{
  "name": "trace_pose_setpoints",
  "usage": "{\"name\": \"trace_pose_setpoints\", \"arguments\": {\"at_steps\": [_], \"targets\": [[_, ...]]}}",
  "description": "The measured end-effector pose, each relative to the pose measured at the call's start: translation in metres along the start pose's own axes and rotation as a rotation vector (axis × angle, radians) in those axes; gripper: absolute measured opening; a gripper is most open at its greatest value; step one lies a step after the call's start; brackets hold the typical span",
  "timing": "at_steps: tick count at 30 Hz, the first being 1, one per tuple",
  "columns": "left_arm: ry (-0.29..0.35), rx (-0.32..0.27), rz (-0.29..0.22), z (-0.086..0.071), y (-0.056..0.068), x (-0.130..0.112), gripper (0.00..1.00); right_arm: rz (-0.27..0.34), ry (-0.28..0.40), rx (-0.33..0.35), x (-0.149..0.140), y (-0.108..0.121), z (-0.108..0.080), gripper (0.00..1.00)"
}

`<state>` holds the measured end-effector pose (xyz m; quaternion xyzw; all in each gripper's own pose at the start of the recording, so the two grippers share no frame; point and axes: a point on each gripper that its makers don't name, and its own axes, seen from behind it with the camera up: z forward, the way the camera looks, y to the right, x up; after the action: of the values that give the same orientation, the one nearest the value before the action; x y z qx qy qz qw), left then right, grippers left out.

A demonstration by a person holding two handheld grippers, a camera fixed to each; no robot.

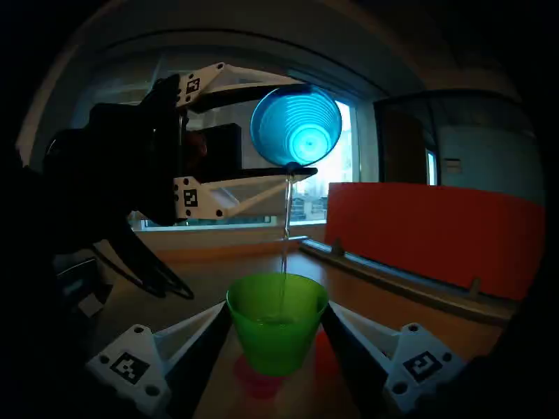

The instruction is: Pour water

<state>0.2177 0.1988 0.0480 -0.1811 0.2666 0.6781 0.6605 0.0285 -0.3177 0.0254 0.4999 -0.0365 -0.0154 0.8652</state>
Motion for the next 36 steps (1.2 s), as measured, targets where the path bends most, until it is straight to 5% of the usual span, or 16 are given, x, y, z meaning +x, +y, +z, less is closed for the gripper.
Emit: {"name": "trace_pose_setpoints", "arguments": {"at_steps": [11, 23, 29, 36], "targets": [[0.006, 0.013, 0.050, 0.001, -0.003, 0.004, 0.88, 0.000, 0.006, -0.005, 0.002, 0.002, -0.002, 0.90], [0.009, 0.015, 0.050, 0.002, -0.001, 0.005, 0.87, 0.000, 0.006, -0.007, 0.004, 0.001, -0.002, 0.90], [0.003, 0.010, -0.003, 0.003, 0.001, -0.002, 0.88, 0.000, 0.007, -0.007, 0.004, 0.000, -0.002, 0.90], [-0.002, 0.001, -0.141, 0.001, 0.003, -0.009, 0.88, 0.001, 0.011, -0.009, 0.003, 0.000, -0.002, 0.90]]}}
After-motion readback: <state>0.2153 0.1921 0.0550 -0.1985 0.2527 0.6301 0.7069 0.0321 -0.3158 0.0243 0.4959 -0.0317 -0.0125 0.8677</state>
